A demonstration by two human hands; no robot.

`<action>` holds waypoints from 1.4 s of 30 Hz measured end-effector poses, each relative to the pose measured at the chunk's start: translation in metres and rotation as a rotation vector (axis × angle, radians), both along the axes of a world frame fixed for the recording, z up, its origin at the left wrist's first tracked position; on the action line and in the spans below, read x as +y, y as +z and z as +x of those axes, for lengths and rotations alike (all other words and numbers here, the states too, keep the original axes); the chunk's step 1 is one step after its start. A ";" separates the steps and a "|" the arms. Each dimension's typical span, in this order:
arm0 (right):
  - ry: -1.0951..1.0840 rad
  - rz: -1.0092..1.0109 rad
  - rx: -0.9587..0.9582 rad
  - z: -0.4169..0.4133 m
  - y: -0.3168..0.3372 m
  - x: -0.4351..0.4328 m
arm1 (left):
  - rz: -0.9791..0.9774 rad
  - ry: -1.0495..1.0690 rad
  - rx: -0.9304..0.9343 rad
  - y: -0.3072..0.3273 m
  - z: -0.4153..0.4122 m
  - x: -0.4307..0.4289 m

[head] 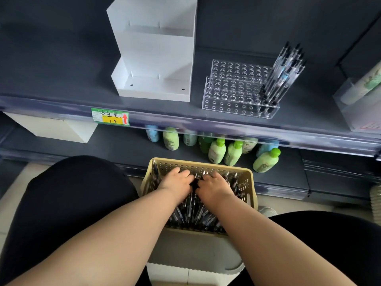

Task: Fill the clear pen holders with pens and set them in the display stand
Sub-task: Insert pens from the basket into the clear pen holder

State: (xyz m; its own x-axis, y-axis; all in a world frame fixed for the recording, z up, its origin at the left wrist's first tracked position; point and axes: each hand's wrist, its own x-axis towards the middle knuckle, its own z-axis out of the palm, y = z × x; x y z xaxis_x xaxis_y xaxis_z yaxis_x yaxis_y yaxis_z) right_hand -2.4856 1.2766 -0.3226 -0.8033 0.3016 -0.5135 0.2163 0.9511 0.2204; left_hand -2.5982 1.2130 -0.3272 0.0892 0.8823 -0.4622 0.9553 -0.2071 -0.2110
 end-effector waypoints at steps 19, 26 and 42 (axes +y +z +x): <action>0.060 -0.019 0.103 0.014 -0.001 0.000 | -0.155 -0.032 -0.037 0.016 -0.009 -0.015; -0.234 -0.267 0.398 0.022 0.013 0.001 | -0.178 -0.050 0.021 0.017 -0.006 -0.015; -0.702 -0.541 1.219 0.022 0.109 0.041 | 0.581 0.169 -0.571 0.092 -0.027 0.003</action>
State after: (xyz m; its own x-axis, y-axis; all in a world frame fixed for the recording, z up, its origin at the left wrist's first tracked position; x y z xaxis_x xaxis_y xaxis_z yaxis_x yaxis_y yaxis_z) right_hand -2.4632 1.3179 -0.2132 -0.5848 0.7930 0.1710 0.4362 0.4851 -0.7579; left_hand -2.6250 1.2163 -0.2354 0.0166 0.9890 0.1468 0.9562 -0.0586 0.2867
